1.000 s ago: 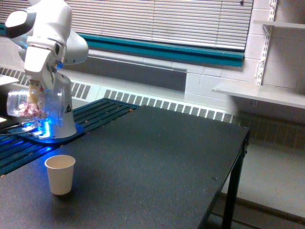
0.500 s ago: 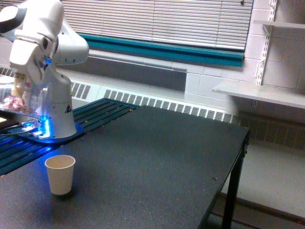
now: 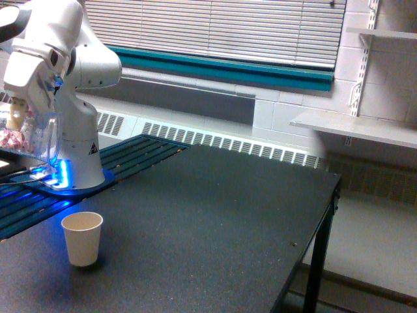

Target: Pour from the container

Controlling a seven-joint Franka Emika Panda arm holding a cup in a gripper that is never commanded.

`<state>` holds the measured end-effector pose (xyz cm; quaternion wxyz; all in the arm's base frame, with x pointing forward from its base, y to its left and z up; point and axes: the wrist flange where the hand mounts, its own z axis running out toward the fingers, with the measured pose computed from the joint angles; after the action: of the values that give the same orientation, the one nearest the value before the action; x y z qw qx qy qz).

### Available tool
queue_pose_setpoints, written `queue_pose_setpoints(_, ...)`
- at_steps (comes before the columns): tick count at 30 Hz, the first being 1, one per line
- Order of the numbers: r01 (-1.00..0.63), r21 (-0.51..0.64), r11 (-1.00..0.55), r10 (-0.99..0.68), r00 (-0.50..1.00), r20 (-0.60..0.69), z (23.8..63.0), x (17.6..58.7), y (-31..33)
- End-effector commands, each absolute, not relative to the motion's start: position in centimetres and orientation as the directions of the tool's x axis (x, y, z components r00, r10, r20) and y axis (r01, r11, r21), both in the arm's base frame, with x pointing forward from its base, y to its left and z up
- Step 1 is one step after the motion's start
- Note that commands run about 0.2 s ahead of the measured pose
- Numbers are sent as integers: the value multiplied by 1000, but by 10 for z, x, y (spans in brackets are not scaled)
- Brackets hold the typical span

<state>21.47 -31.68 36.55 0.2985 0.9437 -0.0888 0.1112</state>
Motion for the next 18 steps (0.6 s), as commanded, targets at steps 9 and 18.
queue_pose_setpoints(9,-176,565,-806,-42,969,242,365,231,-306)
queue_pose_setpoints(18,-147,563,-813,-17,973,230,360,238,-296)
